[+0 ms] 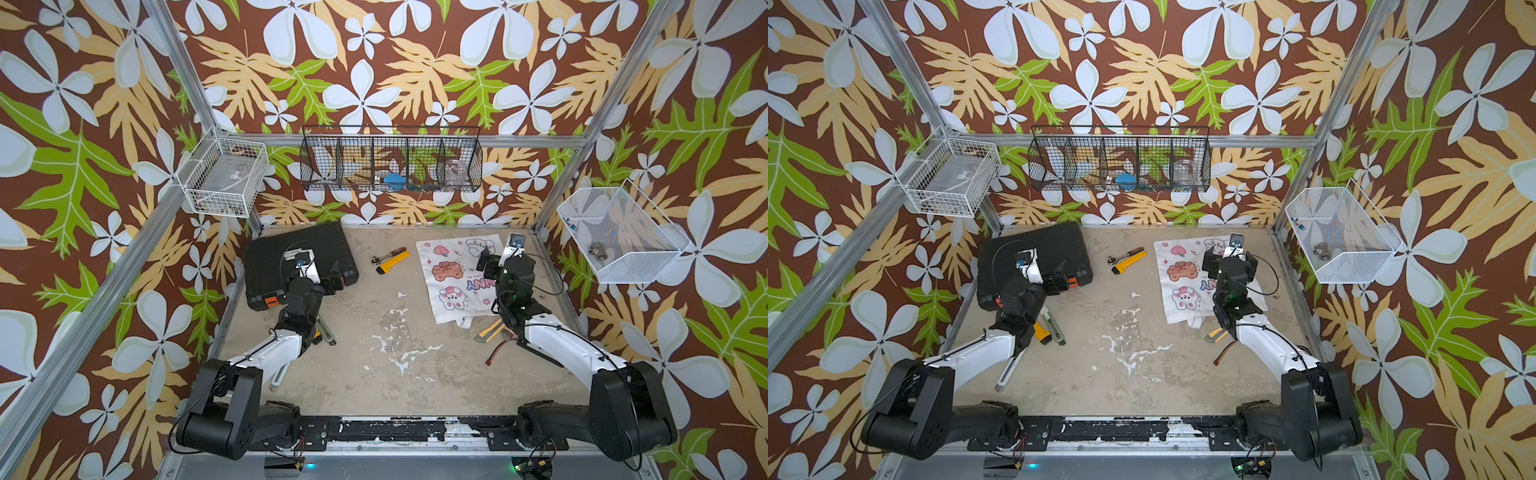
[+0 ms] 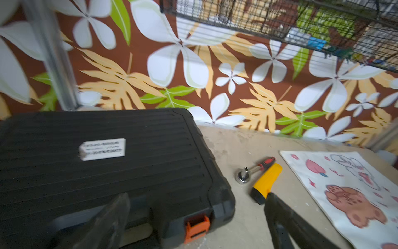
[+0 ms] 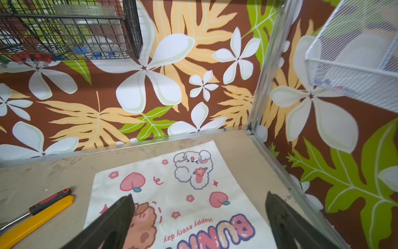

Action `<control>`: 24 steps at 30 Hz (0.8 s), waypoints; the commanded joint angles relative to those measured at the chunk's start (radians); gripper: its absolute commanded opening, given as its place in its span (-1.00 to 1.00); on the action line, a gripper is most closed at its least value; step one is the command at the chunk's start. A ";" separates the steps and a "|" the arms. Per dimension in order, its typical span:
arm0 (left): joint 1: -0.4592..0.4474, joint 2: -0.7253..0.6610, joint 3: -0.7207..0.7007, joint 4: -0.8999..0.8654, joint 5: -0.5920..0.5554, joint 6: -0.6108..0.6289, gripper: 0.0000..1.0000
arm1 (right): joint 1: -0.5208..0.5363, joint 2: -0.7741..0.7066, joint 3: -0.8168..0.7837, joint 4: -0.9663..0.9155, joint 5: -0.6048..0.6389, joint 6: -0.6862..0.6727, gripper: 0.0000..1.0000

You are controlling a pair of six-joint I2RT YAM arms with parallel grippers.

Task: Place the art knife into the pouch
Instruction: Open the pouch at the center of the board.

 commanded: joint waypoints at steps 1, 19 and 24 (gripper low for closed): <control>-0.050 0.054 0.047 -0.053 0.213 -0.048 0.99 | -0.021 0.034 0.086 -0.346 -0.101 0.157 1.00; -0.383 0.271 0.187 -0.095 0.254 0.046 0.90 | -0.140 0.120 -0.010 -0.493 -0.620 0.307 0.52; -0.433 0.311 0.215 -0.111 0.199 0.072 0.91 | -0.140 0.109 -0.045 -0.525 -0.582 0.292 0.51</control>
